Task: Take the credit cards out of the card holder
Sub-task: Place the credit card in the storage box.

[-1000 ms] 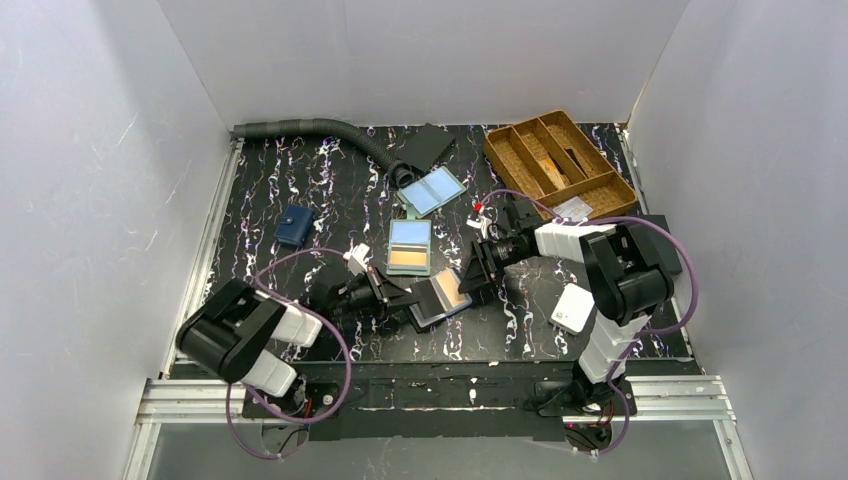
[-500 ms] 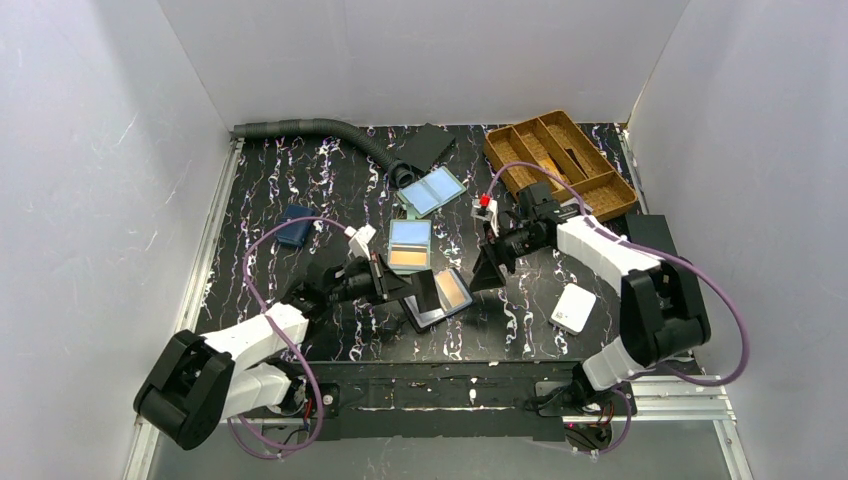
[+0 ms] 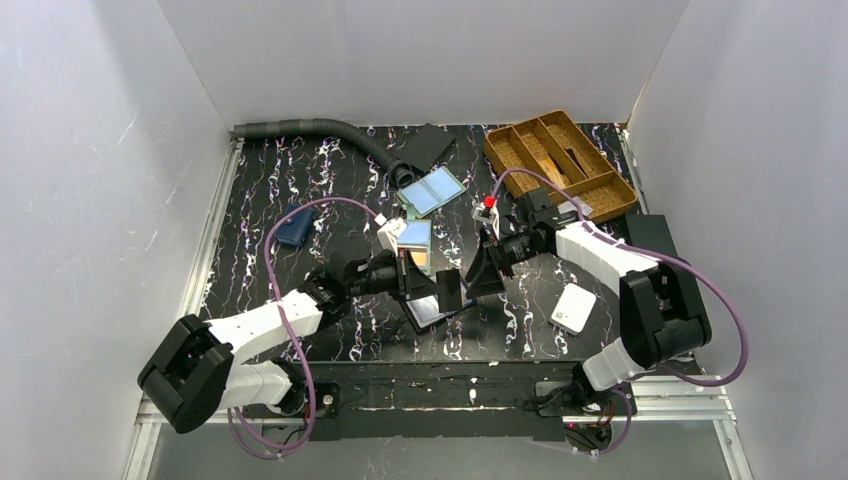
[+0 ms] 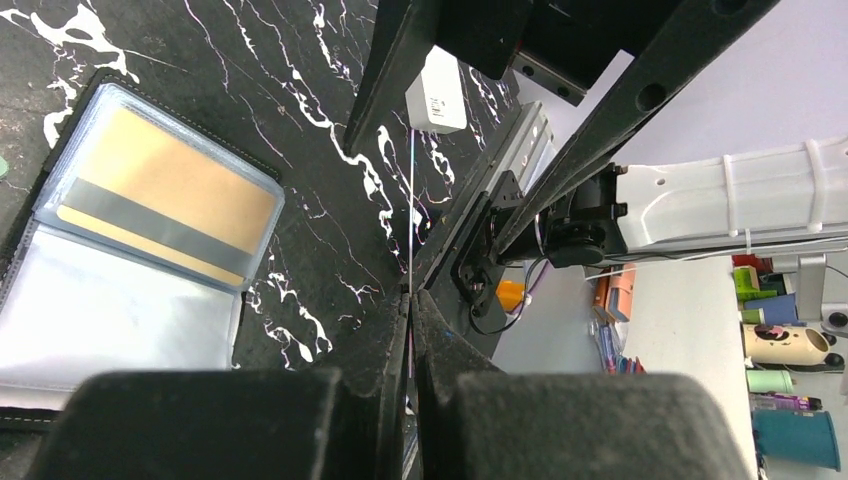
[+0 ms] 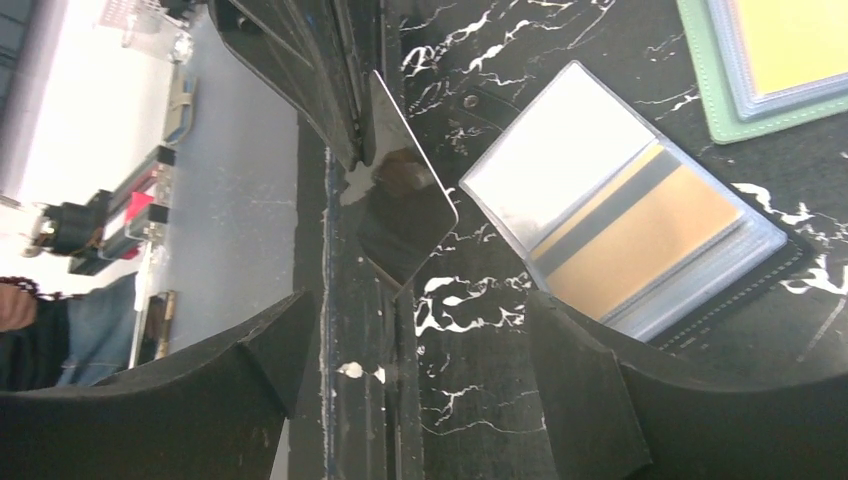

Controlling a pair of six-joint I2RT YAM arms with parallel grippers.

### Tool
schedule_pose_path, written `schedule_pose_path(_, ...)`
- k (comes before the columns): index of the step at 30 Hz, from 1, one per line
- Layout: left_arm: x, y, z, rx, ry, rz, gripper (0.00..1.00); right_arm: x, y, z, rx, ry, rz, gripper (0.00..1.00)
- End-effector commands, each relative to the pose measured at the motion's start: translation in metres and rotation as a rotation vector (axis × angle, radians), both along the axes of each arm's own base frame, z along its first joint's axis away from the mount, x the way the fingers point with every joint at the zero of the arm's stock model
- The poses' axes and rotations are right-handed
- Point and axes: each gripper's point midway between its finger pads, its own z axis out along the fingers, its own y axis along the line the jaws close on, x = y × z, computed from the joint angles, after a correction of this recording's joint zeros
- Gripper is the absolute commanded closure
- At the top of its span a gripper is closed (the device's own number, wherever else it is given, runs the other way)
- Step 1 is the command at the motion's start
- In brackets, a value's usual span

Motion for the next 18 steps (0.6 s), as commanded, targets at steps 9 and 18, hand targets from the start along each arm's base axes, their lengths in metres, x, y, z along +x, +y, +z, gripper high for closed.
schedule_pose_path(9, 0.0013, -0.0144, 0.0187, -0.021, -0.061, -0.017, 1.0, -0.0158, 0.0154, 0.0179, 0.142, 0.162, 0.09, 0.35)
schedule_pose_path(18, 0.0011, -0.0141, 0.0188, -0.035, -0.054, -0.002, 1.0, -0.0151, 0.017, 0.0205, 0.164, 0.2, 0.101, 0.94)
